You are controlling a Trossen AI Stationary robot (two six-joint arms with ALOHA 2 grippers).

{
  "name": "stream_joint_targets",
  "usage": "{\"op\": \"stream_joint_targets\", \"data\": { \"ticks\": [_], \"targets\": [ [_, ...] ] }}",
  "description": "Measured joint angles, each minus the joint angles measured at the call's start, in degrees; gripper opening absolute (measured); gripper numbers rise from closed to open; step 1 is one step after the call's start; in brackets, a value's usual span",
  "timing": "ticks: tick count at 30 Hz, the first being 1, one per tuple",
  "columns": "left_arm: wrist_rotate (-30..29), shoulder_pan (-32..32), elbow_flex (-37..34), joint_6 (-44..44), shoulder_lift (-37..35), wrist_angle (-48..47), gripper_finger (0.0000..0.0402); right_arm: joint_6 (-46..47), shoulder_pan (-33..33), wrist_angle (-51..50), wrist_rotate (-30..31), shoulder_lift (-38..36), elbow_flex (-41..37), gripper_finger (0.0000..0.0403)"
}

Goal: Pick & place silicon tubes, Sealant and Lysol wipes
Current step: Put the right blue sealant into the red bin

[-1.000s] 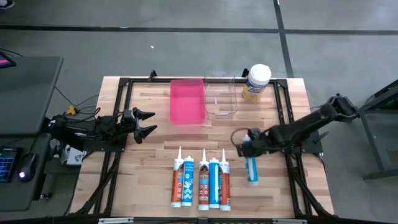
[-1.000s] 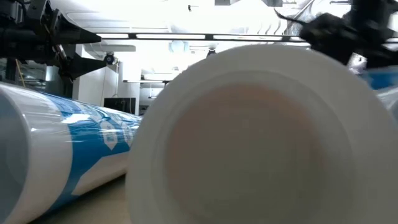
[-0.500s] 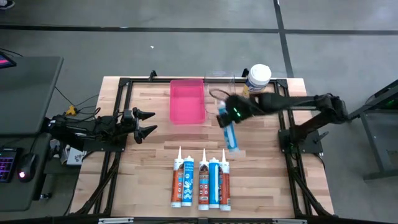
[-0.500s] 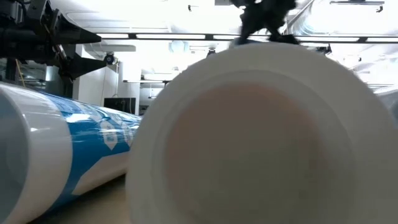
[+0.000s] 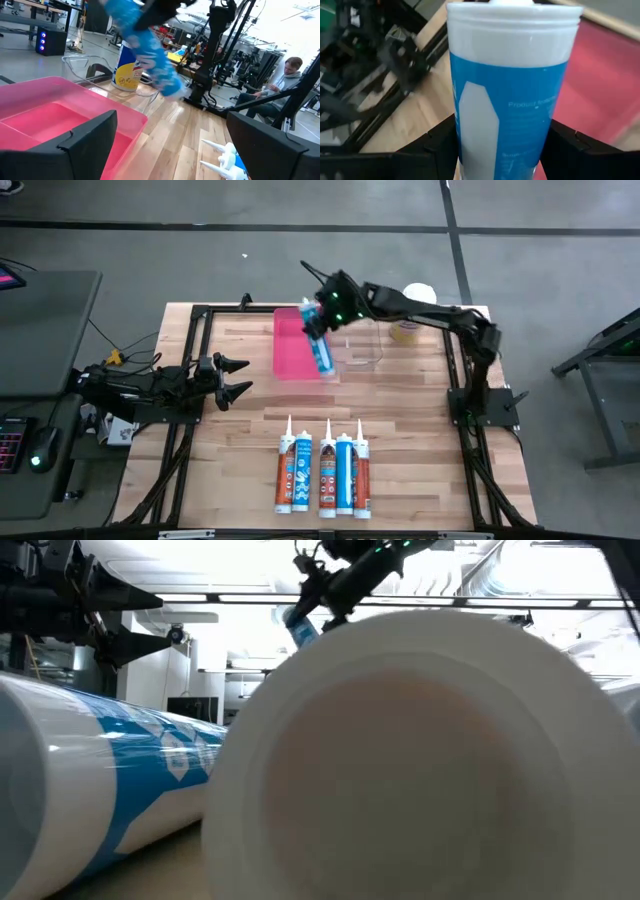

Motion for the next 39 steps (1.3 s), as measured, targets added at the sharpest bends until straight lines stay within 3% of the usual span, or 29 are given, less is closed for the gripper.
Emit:
{"op": "stream_joint_targets", "data": {
  "ticks": [6,12,27,33,39],
  "targets": [
    [0.00,0.00,0.01,0.00,-0.01,0.00,0.0370,4.86,-2.25,-0.19,-0.06,8.87,8.21,0.0211],
    [0.02,0.00,0.02,0.00,0.00,0.00,0.0370,14.02,-3.32,-1.36,3.34,14.07,9.58,0.0211],
    [0.02,-0.02,0.02,0.00,-0.02,0.00,0.0370,20.40,-4.02,-6.33,10.25,16.89,9.58,0.0212],
    [0.02,0.00,0.02,0.00,0.00,0.00,0.0370,19.04,-4.02,-6.30,8.65,16.89,9.62,0.0296],
    [0.02,0.00,0.02,0.00,-0.02,-0.03,0.0370,17.92,-4.02,-6.27,7.11,16.89,9.62,0.0307]
  ]
}}
